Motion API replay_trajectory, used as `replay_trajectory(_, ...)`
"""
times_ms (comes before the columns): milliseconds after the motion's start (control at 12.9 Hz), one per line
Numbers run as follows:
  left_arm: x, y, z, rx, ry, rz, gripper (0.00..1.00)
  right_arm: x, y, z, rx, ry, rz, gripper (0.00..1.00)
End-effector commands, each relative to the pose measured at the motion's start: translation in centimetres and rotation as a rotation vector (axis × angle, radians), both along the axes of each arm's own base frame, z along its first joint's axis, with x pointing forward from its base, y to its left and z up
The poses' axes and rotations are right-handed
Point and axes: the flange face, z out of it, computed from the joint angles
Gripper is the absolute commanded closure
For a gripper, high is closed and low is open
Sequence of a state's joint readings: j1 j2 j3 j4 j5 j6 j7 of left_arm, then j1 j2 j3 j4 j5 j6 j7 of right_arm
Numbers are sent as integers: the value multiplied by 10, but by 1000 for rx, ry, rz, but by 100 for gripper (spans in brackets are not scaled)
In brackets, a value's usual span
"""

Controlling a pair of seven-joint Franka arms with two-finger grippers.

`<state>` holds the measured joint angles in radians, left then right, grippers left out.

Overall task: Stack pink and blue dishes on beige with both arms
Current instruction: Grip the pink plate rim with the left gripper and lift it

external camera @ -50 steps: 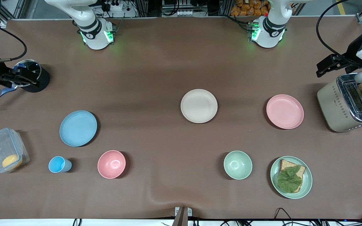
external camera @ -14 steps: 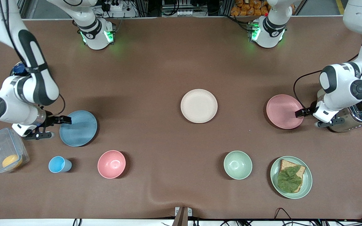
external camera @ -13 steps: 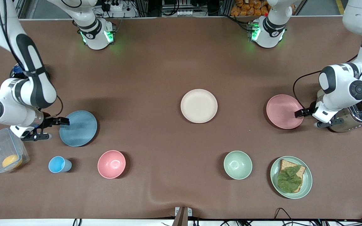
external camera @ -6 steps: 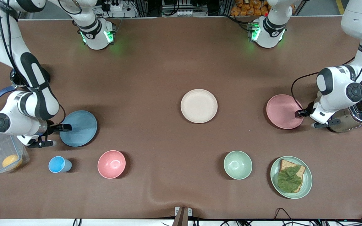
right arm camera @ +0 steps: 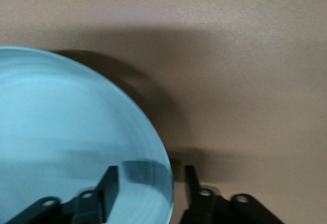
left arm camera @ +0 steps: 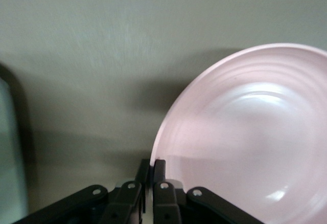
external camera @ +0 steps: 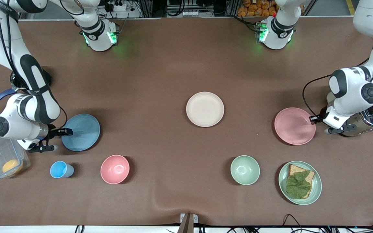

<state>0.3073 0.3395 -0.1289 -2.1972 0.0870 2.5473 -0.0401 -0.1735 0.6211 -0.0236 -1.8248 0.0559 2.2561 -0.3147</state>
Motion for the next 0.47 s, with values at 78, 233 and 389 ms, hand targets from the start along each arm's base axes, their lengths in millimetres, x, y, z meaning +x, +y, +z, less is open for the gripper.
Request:
replay_trajectory(78,-2,-36,101,-6,-35,-26,100,2,-8,-3,47,-4,8,100)
replay_trajectory(233,6,-74,145,-66,-18,-44,100,2,-8,-3,47,-4,8,100)
replay_trajectory(389,9,-119,163,-163,20,-29,100,2,-6,-2,48,-3,11,100)
